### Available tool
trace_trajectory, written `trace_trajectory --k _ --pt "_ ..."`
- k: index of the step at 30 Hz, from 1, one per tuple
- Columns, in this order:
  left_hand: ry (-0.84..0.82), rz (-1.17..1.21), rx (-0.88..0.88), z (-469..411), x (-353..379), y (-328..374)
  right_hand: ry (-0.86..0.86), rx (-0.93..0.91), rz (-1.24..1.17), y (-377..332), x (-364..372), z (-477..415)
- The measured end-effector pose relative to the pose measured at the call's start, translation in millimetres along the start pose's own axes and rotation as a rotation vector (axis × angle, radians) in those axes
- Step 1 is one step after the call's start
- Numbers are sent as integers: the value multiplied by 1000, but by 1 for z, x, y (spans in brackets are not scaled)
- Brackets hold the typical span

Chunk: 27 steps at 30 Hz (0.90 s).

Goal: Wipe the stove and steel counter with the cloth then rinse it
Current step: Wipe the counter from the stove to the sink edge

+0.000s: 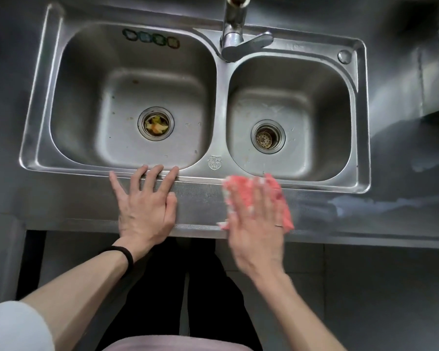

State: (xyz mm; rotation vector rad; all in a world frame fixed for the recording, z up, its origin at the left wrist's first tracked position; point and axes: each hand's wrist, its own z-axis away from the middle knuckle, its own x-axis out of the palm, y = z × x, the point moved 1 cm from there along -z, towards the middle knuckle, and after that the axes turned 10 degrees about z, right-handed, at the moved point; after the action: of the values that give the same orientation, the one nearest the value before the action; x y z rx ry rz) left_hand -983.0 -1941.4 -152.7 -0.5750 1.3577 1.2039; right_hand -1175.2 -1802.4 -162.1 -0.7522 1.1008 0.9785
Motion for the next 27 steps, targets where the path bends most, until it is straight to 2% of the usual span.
trace_trajectory --k 4,7,9,12,19,21,24,27 --pt "4 4 1 -1 0 0 -1 306 -71 106 -17 -7" --pt "14 5 1 -1 2 -1 14 373 -91 143 -25 -10" --pt "23 15 3 -1 3 -1 45 404 -99 135 -25 -14" --pt "30 25 7 -1 4 -3 46 438 -96 86 -24 -18" --pt "0 9 10 -1 4 -4 141 143 -138 -95 -18 -33" --pt "-4 6 15 -2 4 -5 124 102 -160 -102 -16 -35" --pt "-12 18 15 -1 3 -5 97 61 -156 -69 -18 -31" --pt "-27 24 13 -1 2 -4 75 182 -186 -8 -23 -28"
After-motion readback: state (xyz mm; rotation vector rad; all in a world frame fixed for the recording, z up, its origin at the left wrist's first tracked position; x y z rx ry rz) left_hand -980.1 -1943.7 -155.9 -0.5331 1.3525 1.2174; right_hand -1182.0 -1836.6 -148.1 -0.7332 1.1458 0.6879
